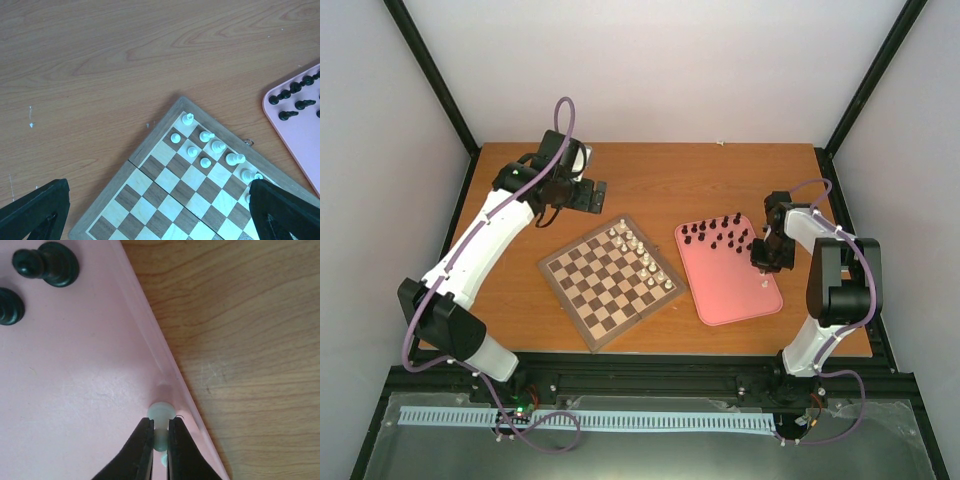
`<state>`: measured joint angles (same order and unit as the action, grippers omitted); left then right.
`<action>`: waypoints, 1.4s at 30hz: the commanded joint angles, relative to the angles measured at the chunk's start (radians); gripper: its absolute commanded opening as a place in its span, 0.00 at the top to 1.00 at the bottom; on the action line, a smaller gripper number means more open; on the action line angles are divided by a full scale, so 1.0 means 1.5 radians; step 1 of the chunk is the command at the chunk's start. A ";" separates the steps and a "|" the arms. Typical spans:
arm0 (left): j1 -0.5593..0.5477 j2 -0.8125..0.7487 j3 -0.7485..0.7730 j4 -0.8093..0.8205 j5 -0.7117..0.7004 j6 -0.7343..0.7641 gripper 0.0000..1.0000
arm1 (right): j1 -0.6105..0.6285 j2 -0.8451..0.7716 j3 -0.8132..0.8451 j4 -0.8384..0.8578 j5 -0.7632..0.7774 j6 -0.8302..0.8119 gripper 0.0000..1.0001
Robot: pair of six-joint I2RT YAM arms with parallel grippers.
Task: Set up the chess pieces on the board
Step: Pick up the chess piece from the storage box, then place the chess piece on the chessboard.
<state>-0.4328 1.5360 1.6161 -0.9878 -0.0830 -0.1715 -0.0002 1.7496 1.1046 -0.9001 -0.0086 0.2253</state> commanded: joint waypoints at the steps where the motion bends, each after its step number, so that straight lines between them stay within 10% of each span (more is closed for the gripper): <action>1: 0.006 -0.016 0.002 0.004 0.000 0.000 0.00 | -0.002 0.001 0.010 0.000 0.003 -0.003 0.97; 15: 0.006 -0.028 -0.004 0.003 0.001 -0.007 0.00 | 0.140 -0.142 0.099 -0.094 -0.033 0.061 0.97; 28: 0.006 -0.039 -0.004 0.001 -0.015 -0.015 0.00 | 0.453 -0.025 0.255 -0.138 -0.007 0.132 0.97; 42: 0.044 -0.086 0.031 -0.015 -0.064 -0.052 0.00 | 0.520 0.132 0.415 -0.125 -0.055 0.101 0.97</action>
<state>-0.3798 1.4406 1.6104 -0.9970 -0.1368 -0.2207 0.7494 1.8786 1.6558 -1.0817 -0.0704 0.4046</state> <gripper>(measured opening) 0.997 0.065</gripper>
